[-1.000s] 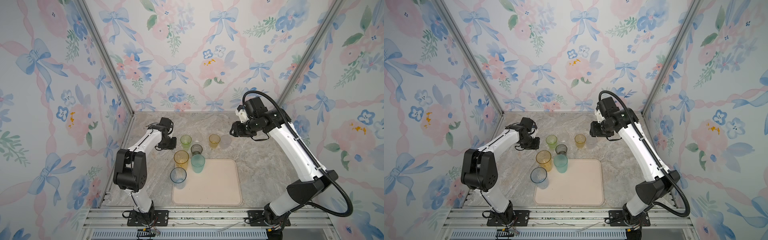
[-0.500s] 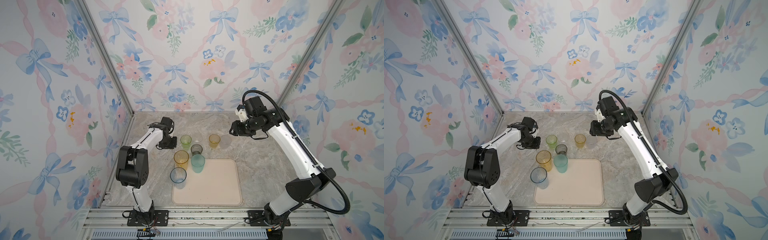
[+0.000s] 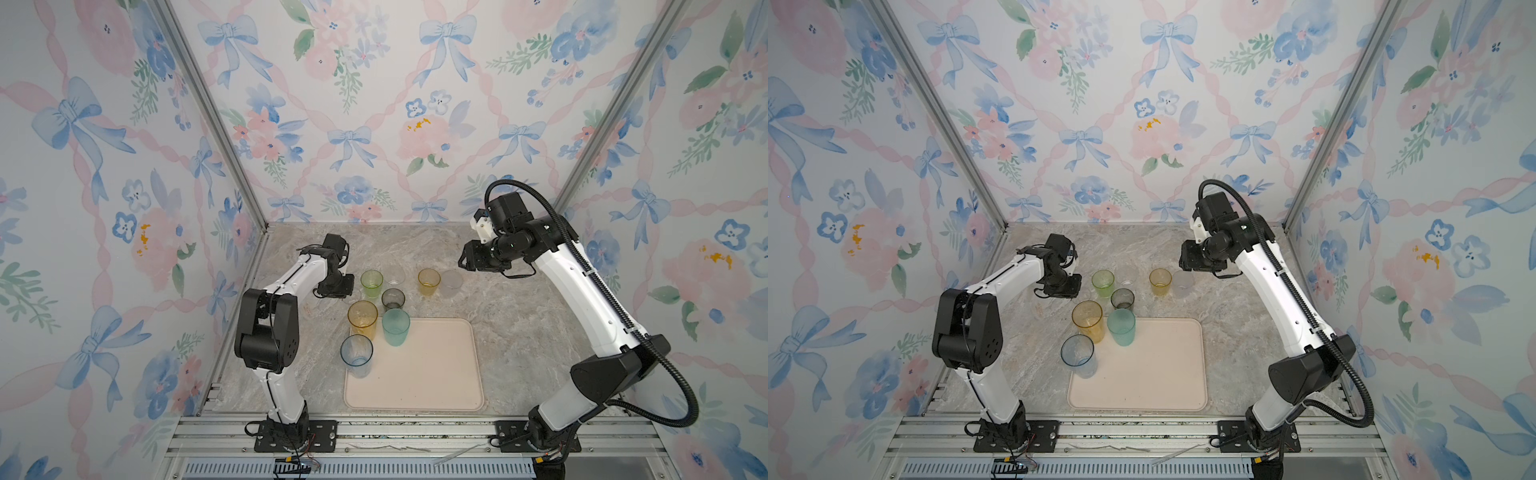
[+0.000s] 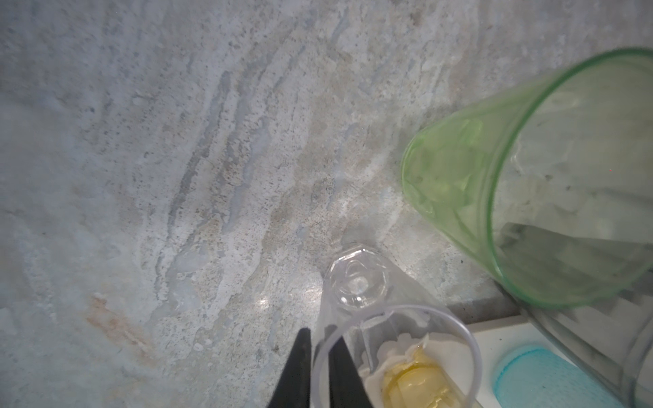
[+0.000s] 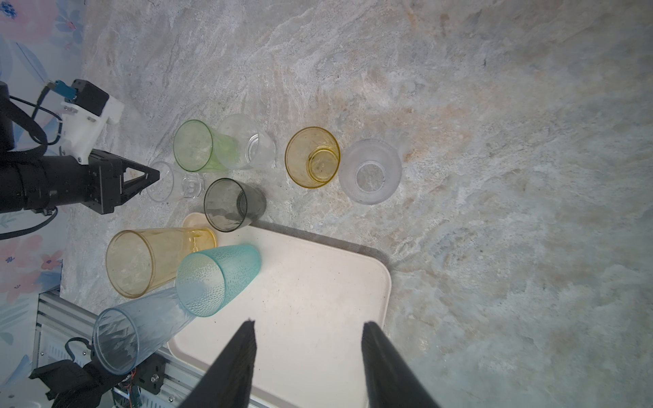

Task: Place the glasses into the tray
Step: Pick up the glass from the center of the table.

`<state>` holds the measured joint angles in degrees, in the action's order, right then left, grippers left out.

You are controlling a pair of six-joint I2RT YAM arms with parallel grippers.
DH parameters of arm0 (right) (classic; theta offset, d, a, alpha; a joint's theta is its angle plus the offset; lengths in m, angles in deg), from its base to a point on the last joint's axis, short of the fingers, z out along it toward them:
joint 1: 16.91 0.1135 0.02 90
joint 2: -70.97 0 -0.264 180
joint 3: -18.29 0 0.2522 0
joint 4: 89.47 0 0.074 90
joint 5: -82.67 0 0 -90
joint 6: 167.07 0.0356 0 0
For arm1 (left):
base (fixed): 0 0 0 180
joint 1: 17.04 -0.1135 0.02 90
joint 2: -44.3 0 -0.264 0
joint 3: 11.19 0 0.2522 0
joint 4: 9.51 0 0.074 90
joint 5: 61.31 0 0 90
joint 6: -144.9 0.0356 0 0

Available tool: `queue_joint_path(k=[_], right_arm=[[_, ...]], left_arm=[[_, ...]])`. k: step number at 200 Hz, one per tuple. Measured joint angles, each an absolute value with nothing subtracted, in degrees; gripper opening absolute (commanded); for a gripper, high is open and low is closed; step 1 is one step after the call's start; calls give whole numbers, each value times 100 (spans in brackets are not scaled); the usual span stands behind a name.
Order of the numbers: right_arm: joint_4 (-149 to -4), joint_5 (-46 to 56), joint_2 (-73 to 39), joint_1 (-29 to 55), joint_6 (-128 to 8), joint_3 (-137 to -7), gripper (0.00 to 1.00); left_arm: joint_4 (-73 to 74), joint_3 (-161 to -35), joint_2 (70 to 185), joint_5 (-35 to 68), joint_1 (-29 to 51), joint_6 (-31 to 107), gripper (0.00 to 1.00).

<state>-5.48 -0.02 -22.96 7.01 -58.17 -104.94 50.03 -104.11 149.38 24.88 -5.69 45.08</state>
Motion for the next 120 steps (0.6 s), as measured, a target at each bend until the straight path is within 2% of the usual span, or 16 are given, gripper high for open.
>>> queue_joint_path(k=[30,120], right_arm=[[-556,-2,-2296,701,-5815,-10494,52],[-696,1,-2296,704,-5752,-10378,51]], left_arm=[[5034,-10437,14949,2582,-569,4589,5],[5239,-10719,14702,3076,-619,4739,3]])
